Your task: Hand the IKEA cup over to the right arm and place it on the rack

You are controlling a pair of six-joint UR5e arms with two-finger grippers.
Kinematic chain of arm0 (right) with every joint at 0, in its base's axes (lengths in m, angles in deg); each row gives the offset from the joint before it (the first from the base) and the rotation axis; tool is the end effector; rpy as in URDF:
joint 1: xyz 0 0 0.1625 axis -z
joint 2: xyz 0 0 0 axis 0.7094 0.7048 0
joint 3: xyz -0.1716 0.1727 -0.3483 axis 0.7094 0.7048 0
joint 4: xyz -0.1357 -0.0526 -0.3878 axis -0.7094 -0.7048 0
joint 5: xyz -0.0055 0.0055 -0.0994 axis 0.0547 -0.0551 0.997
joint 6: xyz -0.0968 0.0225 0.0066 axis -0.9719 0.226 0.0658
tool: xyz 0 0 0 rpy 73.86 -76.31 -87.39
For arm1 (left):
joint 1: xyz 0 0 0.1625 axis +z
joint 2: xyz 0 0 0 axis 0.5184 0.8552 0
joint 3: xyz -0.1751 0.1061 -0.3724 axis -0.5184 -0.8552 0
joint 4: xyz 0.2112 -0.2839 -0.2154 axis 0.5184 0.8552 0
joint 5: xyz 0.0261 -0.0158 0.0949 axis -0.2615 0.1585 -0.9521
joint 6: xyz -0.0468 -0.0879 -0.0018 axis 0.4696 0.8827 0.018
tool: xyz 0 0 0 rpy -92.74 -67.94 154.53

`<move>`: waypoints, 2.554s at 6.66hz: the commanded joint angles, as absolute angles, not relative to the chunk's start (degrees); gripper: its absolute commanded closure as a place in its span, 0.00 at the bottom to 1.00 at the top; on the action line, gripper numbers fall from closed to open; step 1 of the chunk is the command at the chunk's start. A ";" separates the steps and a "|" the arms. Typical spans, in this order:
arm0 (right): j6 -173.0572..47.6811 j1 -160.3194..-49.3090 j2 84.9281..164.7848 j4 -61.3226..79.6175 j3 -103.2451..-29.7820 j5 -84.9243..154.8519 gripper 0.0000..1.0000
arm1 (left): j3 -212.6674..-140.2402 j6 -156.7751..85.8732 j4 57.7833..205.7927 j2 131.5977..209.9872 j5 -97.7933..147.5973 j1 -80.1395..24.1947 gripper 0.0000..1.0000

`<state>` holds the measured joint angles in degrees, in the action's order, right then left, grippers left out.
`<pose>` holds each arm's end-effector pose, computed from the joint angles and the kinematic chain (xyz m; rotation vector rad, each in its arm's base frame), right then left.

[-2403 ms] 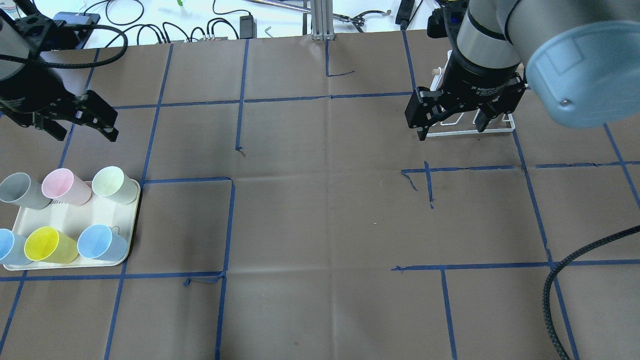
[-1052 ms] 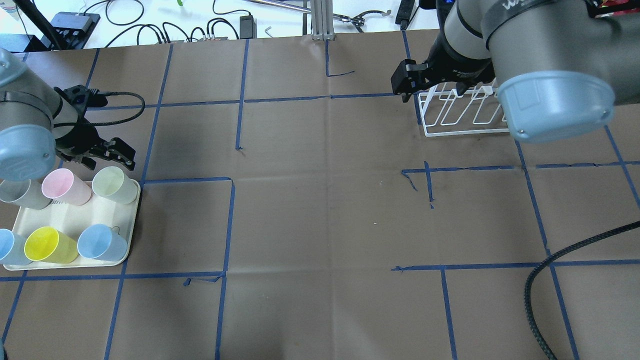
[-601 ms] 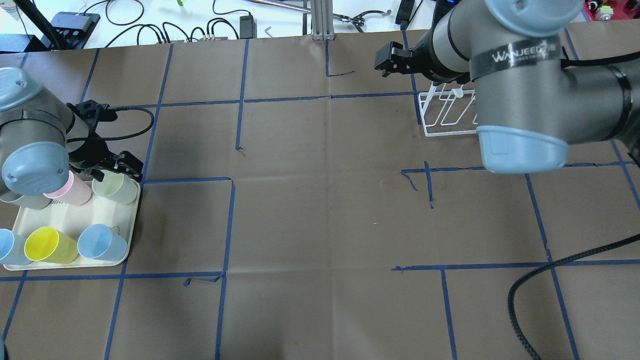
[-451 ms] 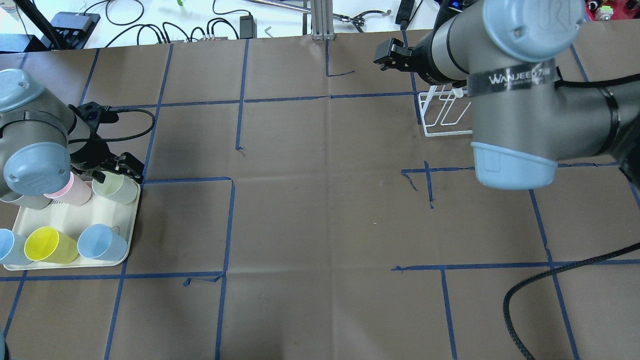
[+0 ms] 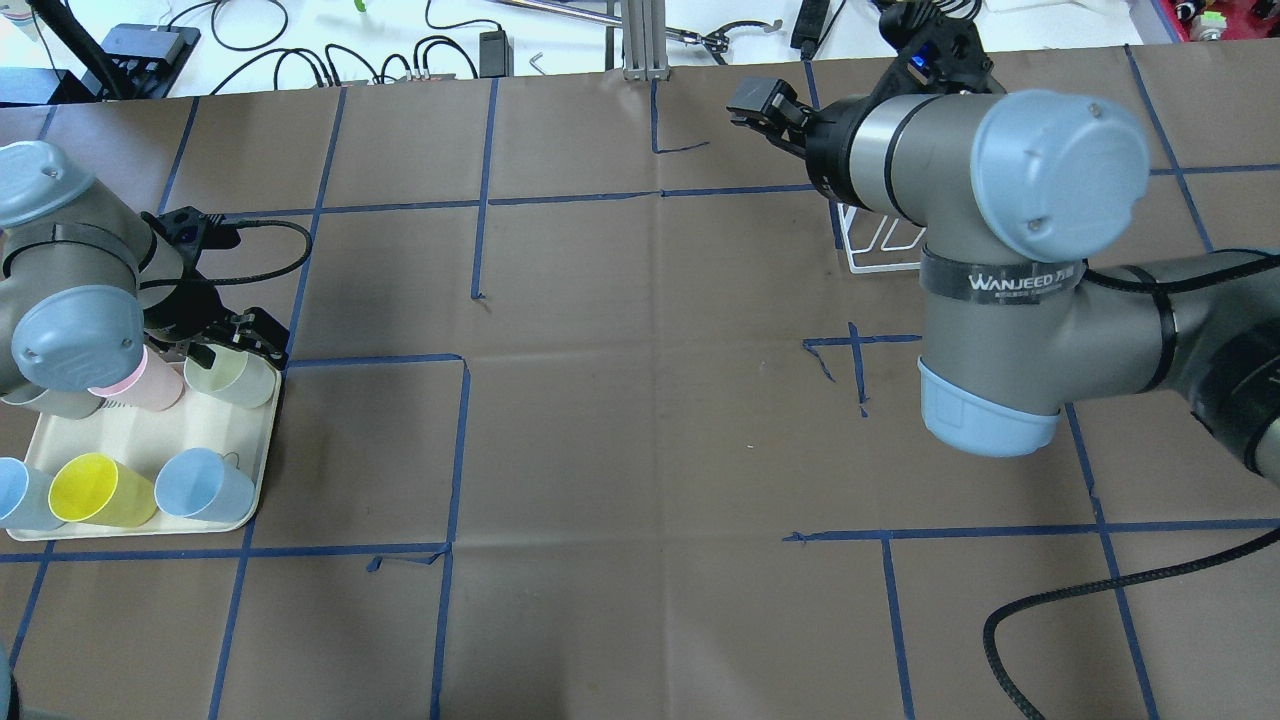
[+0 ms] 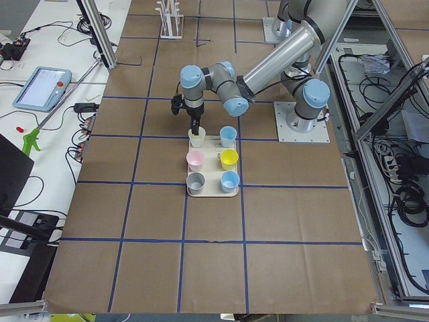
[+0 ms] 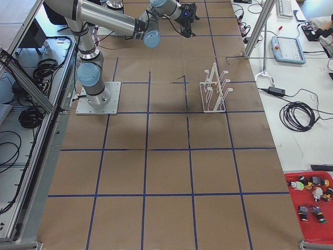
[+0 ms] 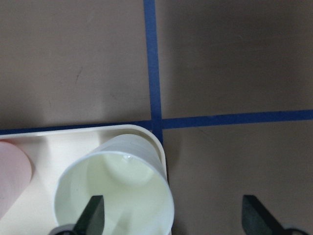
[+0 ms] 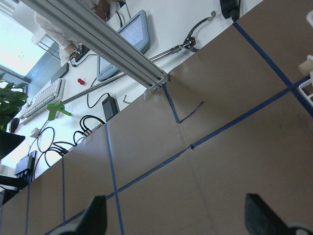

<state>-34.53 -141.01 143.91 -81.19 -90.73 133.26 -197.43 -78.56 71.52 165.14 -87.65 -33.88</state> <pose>0.2078 -0.4733 0.4133 0.6711 2.3304 -0.8604 0.0981 -0.5239 0.2422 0.0957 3.1385 0.0589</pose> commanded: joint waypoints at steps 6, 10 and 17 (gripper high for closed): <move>4.00 -141.07 140.30 -112.21 -97.97 119.16 0.00 | -194.48 -78.40 73.77 162.46 -89.10 -31.70 1.00; 4.57 -140.81 138.45 -111.95 -97.62 119.42 0.00 | -169.59 -77.87 98.67 160.77 -84.96 -37.21 1.00; 4.83 -140.90 138.19 -112.21 -98.06 119.42 0.00 | -174.99 -78.14 72.08 158.14 -44.11 -46.88 1.00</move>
